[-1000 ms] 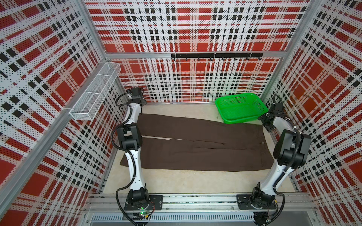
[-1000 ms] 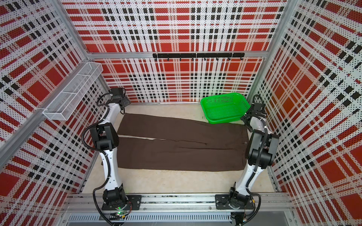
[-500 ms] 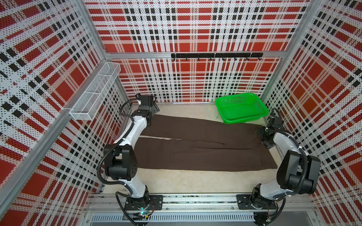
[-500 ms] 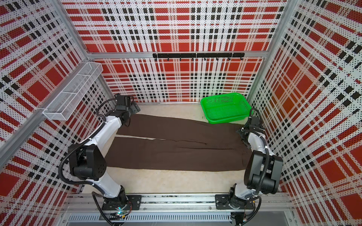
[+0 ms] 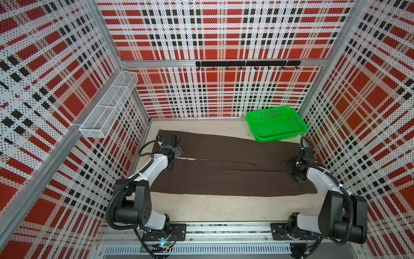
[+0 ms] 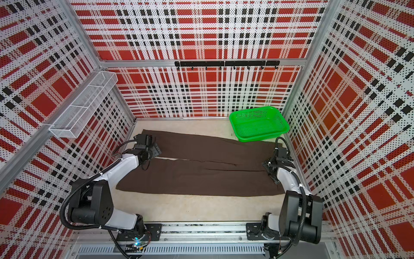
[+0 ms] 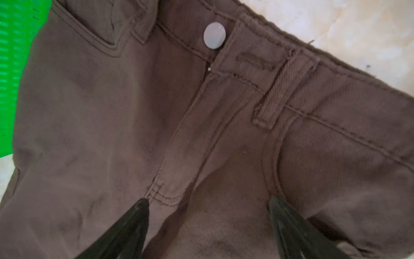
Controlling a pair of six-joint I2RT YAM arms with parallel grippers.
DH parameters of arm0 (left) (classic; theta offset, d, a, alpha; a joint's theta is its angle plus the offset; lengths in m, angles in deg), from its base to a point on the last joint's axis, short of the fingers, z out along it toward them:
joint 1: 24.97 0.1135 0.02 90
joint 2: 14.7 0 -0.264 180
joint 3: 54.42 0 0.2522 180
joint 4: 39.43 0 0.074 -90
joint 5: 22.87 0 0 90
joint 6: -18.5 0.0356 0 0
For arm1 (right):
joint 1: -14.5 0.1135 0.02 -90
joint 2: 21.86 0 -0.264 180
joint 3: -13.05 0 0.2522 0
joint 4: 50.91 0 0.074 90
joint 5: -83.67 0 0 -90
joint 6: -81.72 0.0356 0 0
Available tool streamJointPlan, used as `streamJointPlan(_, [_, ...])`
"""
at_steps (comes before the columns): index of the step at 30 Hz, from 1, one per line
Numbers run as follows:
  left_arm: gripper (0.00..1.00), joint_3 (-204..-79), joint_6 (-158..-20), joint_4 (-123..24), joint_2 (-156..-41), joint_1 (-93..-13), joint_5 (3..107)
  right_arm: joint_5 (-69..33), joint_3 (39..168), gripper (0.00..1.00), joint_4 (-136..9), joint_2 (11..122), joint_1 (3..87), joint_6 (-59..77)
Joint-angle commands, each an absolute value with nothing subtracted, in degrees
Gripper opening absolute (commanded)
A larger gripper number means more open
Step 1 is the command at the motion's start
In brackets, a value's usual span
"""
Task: Fold and stack the trousers
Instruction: Smooth out the trousers at the center of the table, then move the trousers to the center of the table.
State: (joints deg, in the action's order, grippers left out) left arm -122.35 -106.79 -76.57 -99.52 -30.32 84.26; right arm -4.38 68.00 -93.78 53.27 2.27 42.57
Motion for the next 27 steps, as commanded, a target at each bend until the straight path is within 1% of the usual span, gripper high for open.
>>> streamJointPlan(1, [0.87, -121.0, -108.6, -74.7, -97.8, -30.6, 83.5, -4.1, 67.6, 0.87, -92.9, 52.3, 2.3, 42.7])
streamJointPlan(9, [0.86, -118.2, -108.2, -72.5, -97.4, -28.4, 80.8, -3.4, 68.5, 0.87, -94.8, 51.1, 2.4, 42.0])
streamJointPlan(17, [0.86, -117.9, -106.8, -72.2, -98.4, -28.3, 80.7, -4.1, 71.1, 0.87, -96.1, 52.5, 2.3, 41.6])
streamJointPlan(23, [0.79, -116.3, -106.7, -71.4, -99.8, -28.9, 80.0, -6.7, 70.9, 0.83, -95.5, 54.8, 2.3, 41.2])
streamJointPlan(27, [0.80, -114.5, -107.4, -71.6, -98.7, -29.2, 79.6, -6.6, 69.7, 0.82, -96.8, 53.6, 2.4, 40.4])
